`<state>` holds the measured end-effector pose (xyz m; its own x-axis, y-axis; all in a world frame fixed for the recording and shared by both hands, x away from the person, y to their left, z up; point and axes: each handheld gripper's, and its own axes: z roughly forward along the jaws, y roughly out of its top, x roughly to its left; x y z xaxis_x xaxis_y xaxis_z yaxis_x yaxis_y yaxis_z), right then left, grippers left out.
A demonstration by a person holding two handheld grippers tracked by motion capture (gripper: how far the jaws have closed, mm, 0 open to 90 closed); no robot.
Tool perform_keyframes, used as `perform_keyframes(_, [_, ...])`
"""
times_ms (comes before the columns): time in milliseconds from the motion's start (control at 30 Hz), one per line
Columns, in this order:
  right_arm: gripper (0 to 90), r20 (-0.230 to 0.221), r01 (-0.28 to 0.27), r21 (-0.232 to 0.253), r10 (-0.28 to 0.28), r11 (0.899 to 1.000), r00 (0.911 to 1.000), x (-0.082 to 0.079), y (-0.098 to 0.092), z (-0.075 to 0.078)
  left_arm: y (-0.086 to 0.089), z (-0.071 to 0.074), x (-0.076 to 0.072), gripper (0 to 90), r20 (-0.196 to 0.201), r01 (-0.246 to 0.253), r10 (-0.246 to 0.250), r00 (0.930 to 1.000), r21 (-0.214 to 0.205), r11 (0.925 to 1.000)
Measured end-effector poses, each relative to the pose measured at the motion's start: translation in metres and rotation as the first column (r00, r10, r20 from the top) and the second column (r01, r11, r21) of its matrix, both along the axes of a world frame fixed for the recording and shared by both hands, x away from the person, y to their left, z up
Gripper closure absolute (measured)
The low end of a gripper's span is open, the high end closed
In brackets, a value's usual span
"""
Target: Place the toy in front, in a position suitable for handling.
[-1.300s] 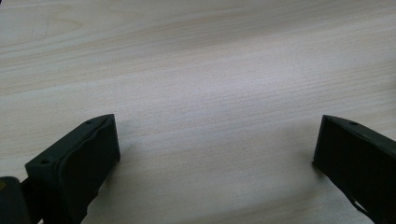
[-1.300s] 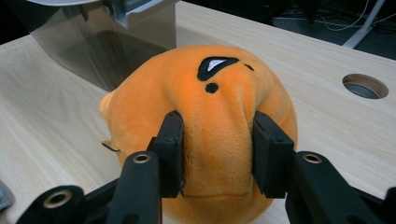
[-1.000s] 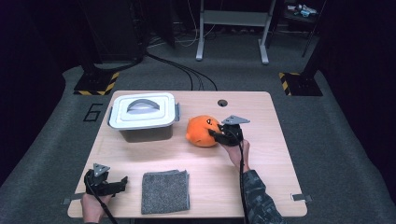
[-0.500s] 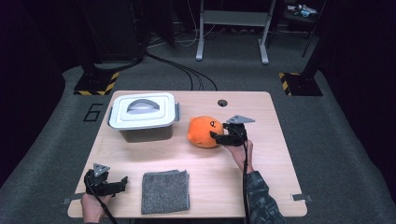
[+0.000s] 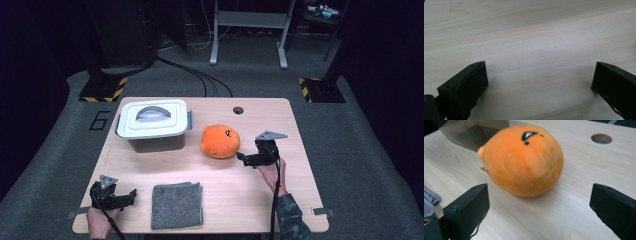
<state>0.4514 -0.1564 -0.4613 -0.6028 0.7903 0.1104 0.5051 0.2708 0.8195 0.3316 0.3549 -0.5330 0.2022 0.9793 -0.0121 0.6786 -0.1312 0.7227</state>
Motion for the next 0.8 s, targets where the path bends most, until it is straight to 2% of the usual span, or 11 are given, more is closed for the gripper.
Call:
perform_keyframes(33, [0.4,-0.01,0.004,-0.005,-0.004,1.0,0.9999,-0.007,-0.006,-0.003,0.0,0.0,0.0,0.0,0.001,0.0,0.0,1.0,0.0,1.0])
perform_keyframes(233, [0.0,-0.034,0.029,-0.036,-0.03,0.999,0.999,-0.021,-0.019,-0.014,0.0,-0.001,0.0,0.0,0.009,-0.004,0.004,1.0,0.001,1.0])
perform_keyframes(367, [0.0,-0.053,0.057,-0.063,-0.06,0.996,0.9967,-0.036,-0.03,-0.027,0.0,0.0,0.0,0.0,0.007,-0.005,0.005,1.0,0.001,1.0])
perform_keyframes(433, [0.0,-0.065,0.065,-0.056,-0.069,0.996,0.9955,-0.041,-0.033,-0.033,0.0,0.0,0.0,0.0,0.007,-0.005,0.005,1.0,0.001,1.0])
perform_keyframes(533, [0.0,-0.074,0.071,-0.063,-0.075,0.996,0.9944,-0.044,-0.036,-0.038,0.0,-0.001,0.0,0.0,0.009,-0.004,0.004,0.9999,0.001,1.0])
perform_keyframes(800, [0.0,-0.072,0.086,-0.125,-0.096,0.988,0.9928,-0.05,-0.035,-0.052,-0.001,-0.001,0.0,0.0,0.009,-0.005,0.005,0.9999,0.001,1.0])
